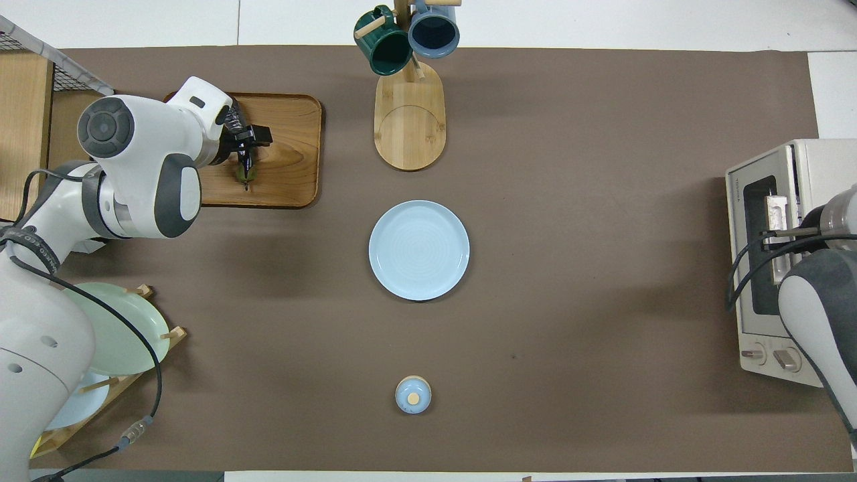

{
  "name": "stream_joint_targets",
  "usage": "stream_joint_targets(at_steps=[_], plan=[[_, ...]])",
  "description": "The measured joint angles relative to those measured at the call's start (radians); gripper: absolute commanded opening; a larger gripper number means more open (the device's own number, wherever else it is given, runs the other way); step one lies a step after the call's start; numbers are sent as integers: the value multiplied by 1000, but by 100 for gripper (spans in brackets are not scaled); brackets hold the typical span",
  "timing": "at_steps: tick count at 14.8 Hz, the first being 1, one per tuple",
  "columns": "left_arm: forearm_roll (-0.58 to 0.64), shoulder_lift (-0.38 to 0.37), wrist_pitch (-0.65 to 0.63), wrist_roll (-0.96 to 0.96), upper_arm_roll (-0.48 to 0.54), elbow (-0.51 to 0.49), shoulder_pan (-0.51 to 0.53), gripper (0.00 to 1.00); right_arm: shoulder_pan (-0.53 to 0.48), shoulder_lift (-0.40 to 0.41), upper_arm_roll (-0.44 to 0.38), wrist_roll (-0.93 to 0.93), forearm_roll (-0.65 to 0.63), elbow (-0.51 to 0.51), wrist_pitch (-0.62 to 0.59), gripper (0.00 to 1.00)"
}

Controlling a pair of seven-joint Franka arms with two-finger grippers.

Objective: Put eggplant into oven
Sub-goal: 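Grasp the eggplant with the left gripper while the right gripper opens the oven, then carry the eggplant to the blue plate and release it with the left gripper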

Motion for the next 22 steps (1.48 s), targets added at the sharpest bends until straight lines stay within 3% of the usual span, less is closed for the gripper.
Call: stream_joint_targets(at_steps=[5, 7, 9, 12, 13, 14, 19, 22], plan=[[49, 7, 13, -2, 5, 13, 4, 100, 43, 4, 7, 19, 53, -25, 24, 0], [54, 9, 17, -2, 6, 13, 5, 92, 60, 19, 13, 47, 107, -42, 52, 0], [55, 12, 29, -2, 6, 13, 5, 57, 69, 49, 22, 59, 171, -59, 86, 0], [56, 21, 44, -2, 6, 12, 5, 24, 93, 97, 26, 64, 192, -85, 172, 0], [56, 24, 48, -2, 6, 11, 5, 6, 100, 112, 27, 66, 193, -95, 206, 0], [56, 25, 49, -2, 5, 11, 5, 0, 105, 123, 28, 67, 196, -105, 231, 0], [56, 24, 45, -4, 6, 19, 5, 0, 113, 198, 31, 75, 249, -124, 317, 0], [54, -17, -83, -21, -1, 59, 4, 0, 116, 240, 30, 81, 262, -124, 350, 0]])
